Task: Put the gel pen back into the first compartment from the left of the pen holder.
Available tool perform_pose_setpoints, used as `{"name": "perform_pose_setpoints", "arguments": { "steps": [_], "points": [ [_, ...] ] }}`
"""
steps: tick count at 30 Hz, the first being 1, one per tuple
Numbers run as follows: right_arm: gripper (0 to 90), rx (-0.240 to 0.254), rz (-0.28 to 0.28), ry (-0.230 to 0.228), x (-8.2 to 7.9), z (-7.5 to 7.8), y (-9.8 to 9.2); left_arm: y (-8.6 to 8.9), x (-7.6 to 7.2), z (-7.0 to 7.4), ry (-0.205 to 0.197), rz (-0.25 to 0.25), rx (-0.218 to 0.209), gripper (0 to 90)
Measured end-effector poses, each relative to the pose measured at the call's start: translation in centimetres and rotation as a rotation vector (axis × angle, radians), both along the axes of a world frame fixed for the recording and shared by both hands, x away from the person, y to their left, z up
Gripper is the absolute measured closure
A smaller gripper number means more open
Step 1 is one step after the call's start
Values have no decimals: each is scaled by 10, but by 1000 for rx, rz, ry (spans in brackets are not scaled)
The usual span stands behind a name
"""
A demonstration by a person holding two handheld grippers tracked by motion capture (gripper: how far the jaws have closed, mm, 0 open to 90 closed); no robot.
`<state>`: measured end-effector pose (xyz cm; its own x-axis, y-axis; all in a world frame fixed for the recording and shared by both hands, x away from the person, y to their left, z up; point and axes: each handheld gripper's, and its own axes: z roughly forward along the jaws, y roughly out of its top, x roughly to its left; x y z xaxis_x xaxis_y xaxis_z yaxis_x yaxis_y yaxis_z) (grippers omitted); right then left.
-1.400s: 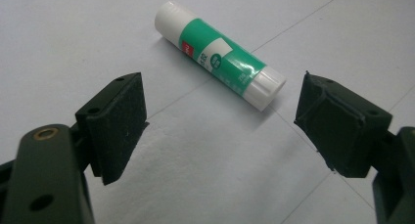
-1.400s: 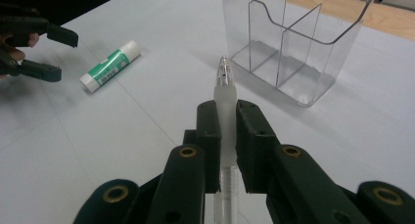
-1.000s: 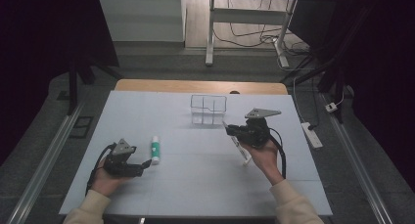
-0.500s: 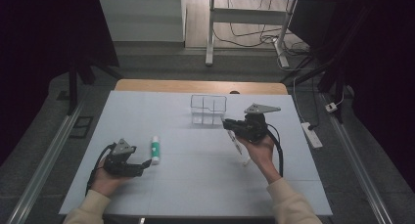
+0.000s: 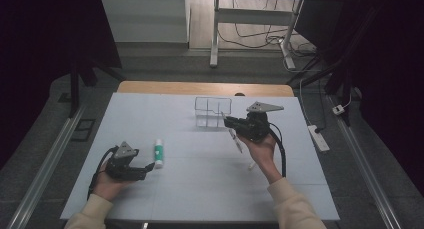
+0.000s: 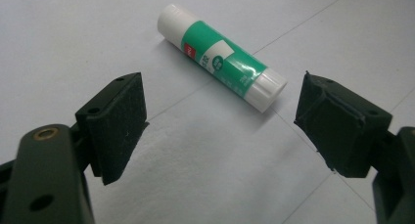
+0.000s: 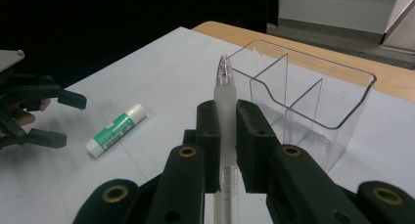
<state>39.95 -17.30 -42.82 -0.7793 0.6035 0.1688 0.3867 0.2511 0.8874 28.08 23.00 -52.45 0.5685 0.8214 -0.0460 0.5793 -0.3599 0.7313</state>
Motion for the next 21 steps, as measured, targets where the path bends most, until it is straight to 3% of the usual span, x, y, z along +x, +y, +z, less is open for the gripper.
{"name": "perform_pose_setpoints", "arguments": {
  "steps": [21],
  "points": [
    [801, 56, -23, -23, 19, 0, 21, 0, 0, 0, 2, -5, -4, 194]
  ]
}}
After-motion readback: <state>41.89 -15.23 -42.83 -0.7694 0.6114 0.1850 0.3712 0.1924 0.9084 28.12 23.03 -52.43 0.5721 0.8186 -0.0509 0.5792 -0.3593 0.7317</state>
